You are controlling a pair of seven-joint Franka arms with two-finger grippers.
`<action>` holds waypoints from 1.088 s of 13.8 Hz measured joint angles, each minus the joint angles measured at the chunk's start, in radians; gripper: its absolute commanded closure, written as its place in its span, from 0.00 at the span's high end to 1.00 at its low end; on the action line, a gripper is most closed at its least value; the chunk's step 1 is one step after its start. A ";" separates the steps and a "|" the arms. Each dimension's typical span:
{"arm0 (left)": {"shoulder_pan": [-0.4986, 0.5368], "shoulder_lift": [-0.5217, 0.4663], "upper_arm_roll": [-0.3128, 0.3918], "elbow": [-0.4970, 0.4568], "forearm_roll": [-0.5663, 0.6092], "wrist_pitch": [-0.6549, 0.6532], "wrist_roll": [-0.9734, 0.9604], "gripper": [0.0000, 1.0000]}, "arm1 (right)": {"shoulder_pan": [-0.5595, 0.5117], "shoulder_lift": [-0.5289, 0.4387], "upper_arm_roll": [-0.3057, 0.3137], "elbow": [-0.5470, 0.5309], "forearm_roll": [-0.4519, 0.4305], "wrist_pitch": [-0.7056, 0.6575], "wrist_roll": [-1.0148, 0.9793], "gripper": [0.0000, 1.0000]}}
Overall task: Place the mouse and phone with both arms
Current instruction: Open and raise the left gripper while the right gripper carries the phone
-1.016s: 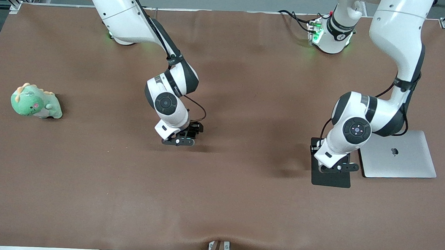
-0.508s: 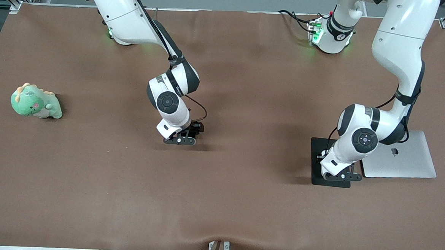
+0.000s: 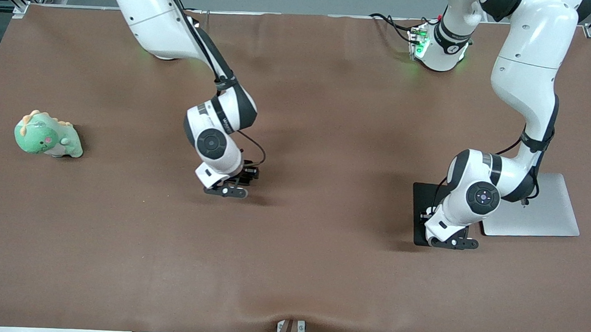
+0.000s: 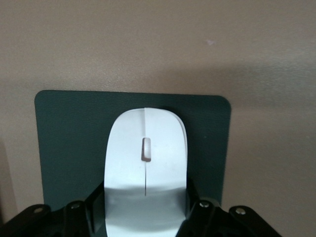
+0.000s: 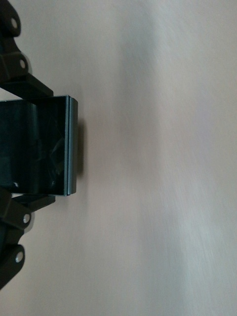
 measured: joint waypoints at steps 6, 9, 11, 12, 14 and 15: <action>-0.003 0.012 -0.007 0.009 0.000 0.029 0.008 1.00 | -0.207 -0.146 -0.007 -0.032 -0.001 -0.197 -0.225 0.00; 0.003 -0.036 -0.016 0.014 0.000 -0.013 0.008 1.00 | -0.315 -0.185 -0.010 -0.106 -0.002 -0.191 -0.375 0.00; 0.006 -0.107 -0.018 0.016 0.000 -0.107 0.008 1.00 | -0.387 -0.202 -0.011 -0.149 -0.003 -0.179 -0.459 0.00; 0.011 -0.148 -0.019 0.017 0.000 -0.151 0.008 1.00 | -0.418 -0.211 -0.012 -0.170 -0.009 -0.170 -0.494 0.00; 0.037 -0.229 -0.020 0.018 -0.021 -0.236 0.021 1.00 | -0.473 -0.229 -0.013 -0.224 -0.054 -0.125 -0.552 0.00; 0.055 -0.265 -0.021 0.018 -0.049 -0.273 0.058 1.00 | -0.507 -0.241 -0.014 -0.261 -0.075 -0.092 -0.588 0.00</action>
